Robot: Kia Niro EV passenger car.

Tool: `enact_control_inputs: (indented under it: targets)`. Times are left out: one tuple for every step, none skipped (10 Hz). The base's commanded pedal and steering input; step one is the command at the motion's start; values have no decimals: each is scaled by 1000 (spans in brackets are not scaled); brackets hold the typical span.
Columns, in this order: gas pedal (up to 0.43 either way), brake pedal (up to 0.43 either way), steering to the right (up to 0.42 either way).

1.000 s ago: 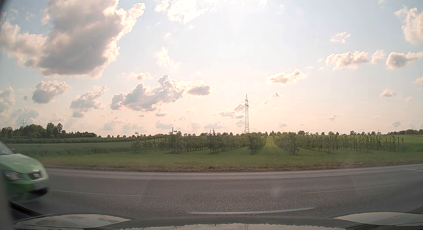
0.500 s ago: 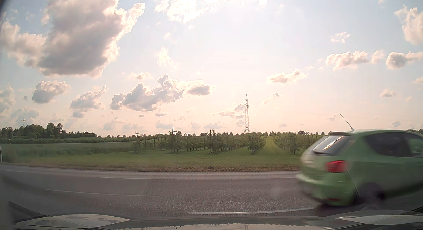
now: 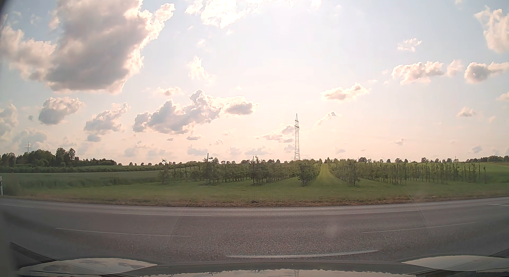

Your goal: Follow the waypoints while adhering to traffic rules and regulations

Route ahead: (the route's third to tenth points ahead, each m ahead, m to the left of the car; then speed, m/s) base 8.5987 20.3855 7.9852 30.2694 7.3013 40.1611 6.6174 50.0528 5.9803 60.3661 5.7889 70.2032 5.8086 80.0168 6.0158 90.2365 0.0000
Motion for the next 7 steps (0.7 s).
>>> enact_control_inputs:
  targets:
    - [0, 274, 1]
    - [0, 299, 1]
    - [0, 366, 1]
    - [0, 409, 1]
    - [0, 415, 1]
    - [0, 415, 1]
    - [0, 409, 1]
